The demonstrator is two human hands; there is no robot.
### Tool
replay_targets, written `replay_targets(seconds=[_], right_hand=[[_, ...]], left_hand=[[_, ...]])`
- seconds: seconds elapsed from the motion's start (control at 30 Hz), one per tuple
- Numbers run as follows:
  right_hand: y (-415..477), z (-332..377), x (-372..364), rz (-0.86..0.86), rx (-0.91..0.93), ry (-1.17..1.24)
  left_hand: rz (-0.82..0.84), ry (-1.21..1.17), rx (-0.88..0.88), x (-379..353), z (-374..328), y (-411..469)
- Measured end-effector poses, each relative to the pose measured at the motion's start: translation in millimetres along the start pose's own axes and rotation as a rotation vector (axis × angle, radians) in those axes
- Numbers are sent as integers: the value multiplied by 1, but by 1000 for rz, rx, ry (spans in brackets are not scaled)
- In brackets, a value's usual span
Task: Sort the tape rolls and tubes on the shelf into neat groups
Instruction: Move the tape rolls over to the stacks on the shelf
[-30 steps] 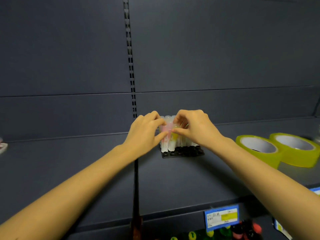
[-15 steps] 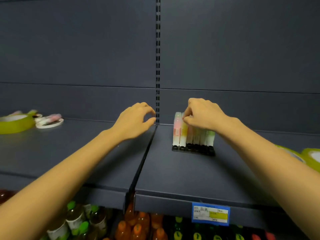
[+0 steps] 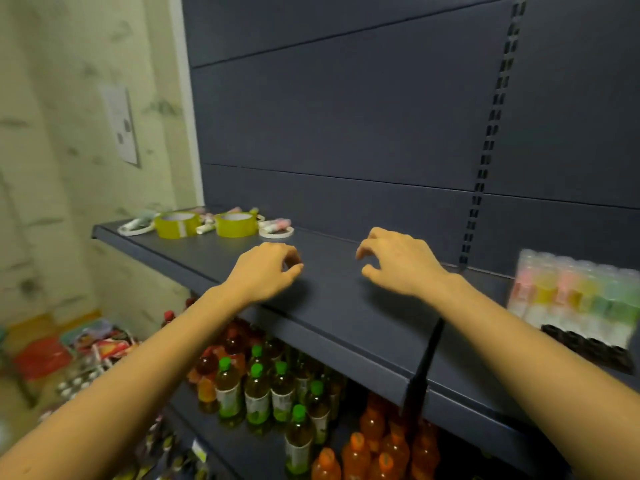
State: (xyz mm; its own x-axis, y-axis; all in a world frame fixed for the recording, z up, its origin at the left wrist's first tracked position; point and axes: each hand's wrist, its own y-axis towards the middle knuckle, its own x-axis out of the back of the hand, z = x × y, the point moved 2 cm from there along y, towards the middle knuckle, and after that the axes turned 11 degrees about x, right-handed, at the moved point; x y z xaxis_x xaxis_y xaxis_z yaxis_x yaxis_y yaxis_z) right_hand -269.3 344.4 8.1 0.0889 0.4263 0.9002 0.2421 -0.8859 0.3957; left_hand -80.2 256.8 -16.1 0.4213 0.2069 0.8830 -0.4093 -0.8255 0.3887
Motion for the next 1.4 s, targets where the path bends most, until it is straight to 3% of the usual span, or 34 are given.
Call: replay_targets(seconds=[0.33,0.73,1.03,1.27,1.4], right_hand=[[123,88,-45,19,37,90],[246,158,-89,46,-144,179],[289,123,-108,72,-290,165],[316,50,-129,20,-606,240],[333,16,-148,57,-740,274]], left_hand=[[-33,85,108,38,156,13],[-72,30,85,59,309,51],[-128,-118,30,47,335,113],[-125,-186,-82,27,323,190],[-130,-95,-182,14,307,233]])
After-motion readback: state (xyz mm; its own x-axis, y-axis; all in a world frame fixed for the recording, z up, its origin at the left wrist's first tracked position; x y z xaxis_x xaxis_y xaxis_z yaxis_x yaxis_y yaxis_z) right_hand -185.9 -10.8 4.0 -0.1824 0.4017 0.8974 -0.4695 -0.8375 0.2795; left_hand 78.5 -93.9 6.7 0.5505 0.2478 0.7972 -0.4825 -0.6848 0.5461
